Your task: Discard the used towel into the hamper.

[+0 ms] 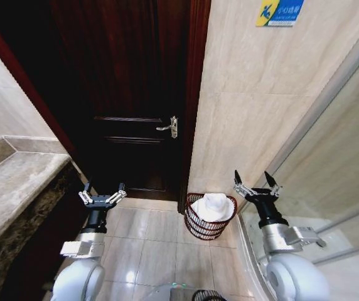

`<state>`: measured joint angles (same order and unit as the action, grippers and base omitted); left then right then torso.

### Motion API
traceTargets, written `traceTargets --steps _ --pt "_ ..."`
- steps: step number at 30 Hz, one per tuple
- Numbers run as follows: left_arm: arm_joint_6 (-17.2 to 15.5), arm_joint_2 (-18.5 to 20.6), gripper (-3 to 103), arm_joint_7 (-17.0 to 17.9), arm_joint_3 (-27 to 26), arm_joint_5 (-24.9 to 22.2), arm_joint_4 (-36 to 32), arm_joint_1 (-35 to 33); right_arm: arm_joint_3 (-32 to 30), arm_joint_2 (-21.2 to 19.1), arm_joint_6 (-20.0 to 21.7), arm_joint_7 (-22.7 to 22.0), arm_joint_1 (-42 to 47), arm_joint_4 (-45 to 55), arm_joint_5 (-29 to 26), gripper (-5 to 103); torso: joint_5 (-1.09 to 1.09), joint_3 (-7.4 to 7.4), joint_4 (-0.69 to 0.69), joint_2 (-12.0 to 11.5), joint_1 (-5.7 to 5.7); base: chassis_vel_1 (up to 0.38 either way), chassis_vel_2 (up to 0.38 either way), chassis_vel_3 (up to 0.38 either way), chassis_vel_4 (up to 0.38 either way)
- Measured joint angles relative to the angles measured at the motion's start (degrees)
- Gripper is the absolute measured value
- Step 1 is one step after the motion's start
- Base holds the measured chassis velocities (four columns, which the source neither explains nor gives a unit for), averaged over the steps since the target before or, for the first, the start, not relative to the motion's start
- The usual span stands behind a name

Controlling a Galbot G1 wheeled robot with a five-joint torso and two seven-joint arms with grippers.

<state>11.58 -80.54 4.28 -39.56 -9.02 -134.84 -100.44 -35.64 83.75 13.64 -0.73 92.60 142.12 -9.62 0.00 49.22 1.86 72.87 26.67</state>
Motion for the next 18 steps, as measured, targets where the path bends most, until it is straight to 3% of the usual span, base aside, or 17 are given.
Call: traceTargets --steps 18 --pt "0.5 -0.1 100 0.0 0.3 -0.1 1.6 0.2 0.3 0.4 -1.1 0.5 0.1 -1.6 1.4 100 0.0 3.26 0.0 6.0 2.76 0.0 0.0 0.0 0.0"
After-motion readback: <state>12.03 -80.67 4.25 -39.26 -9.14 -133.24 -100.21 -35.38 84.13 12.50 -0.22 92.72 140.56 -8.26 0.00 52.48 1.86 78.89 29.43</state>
